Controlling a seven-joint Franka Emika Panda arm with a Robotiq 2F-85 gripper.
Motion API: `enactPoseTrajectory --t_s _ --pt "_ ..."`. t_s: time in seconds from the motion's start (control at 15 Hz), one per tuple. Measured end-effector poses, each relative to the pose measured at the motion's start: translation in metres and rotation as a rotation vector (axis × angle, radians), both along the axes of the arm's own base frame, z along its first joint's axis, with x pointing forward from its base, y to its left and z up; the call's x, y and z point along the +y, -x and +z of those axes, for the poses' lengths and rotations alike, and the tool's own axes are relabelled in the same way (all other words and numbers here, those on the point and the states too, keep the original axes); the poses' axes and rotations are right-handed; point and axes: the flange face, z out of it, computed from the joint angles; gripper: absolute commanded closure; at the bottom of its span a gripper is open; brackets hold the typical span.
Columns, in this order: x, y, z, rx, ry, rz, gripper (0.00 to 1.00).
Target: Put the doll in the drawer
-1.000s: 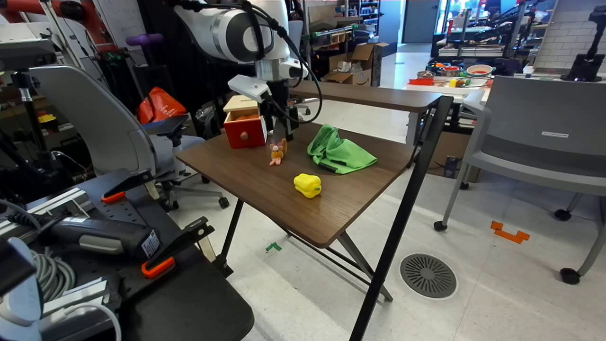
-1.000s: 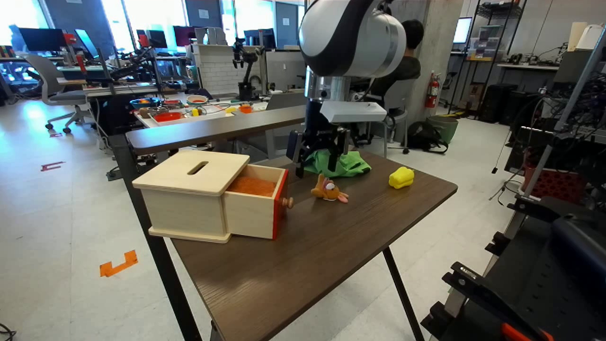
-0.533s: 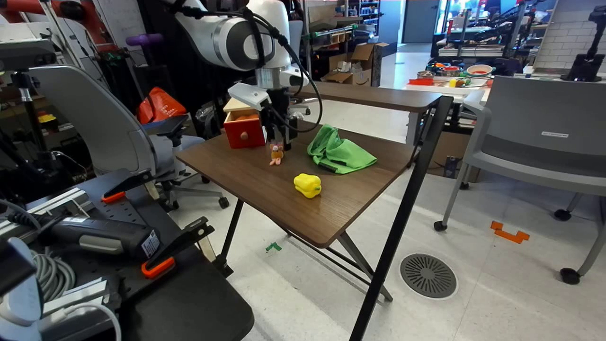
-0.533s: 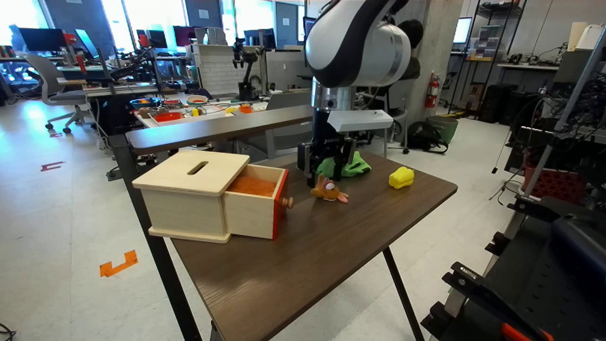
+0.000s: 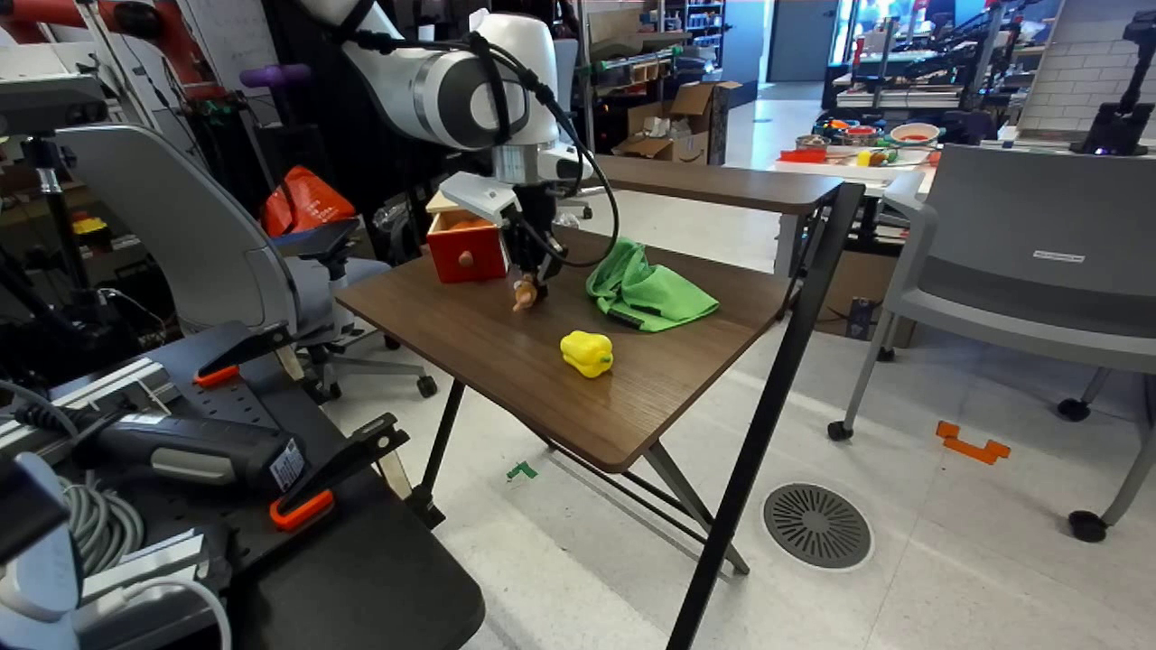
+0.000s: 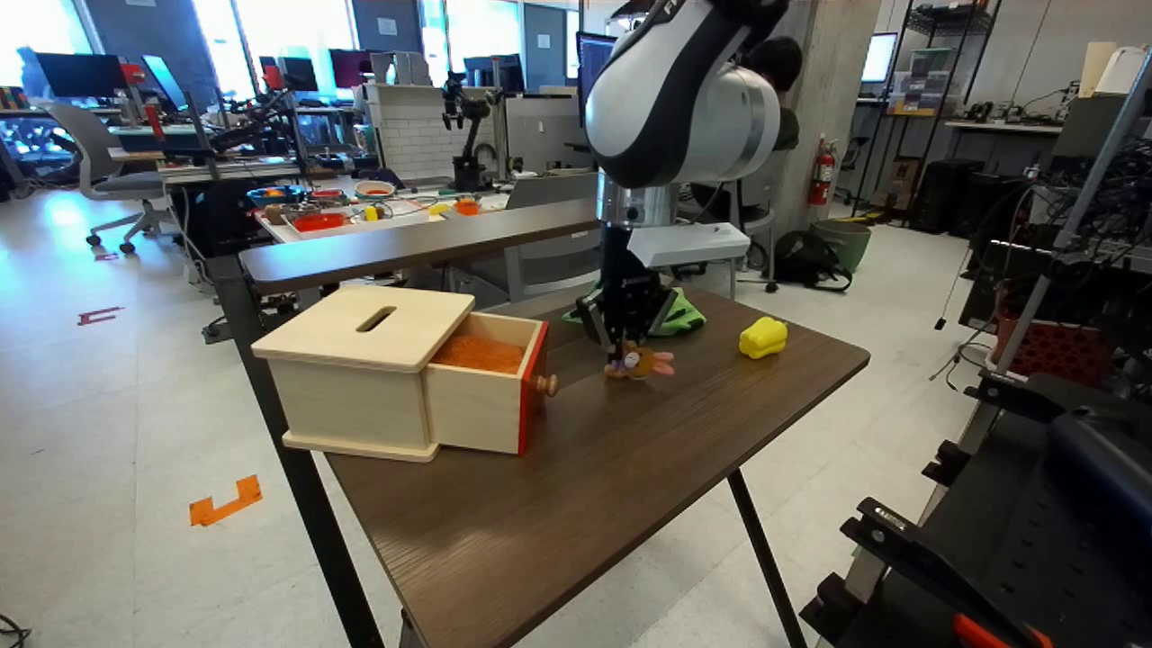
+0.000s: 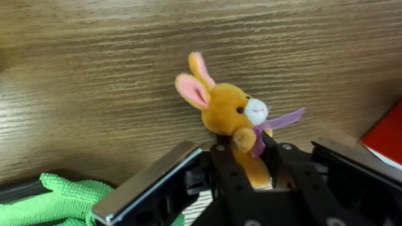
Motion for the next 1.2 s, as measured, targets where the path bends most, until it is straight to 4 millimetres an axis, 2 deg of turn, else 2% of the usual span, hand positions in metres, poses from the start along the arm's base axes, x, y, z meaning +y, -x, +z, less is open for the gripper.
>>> enactPoseTrajectory --t_s 0.2,0.33,0.47,0.67,0.87,1.0,1.07,1.2 --pt "0.001 -0.001 0.003 -0.004 0.002 0.003 0.96" --pt "0.002 -0.001 0.012 -0.014 0.005 0.010 0.96" --pt "0.004 -0.002 0.032 -0.030 0.005 0.015 0.96" --pt "0.011 0.002 0.077 -0.067 -0.010 0.018 0.96" --pt "0.030 0.010 0.128 -0.116 -0.045 0.022 0.96" --pt "0.049 0.017 0.152 -0.136 -0.081 0.018 0.96" --pt "0.060 0.021 0.159 -0.139 -0.100 0.016 0.96" --pt "0.084 0.028 0.160 -0.129 -0.121 0.017 0.96"
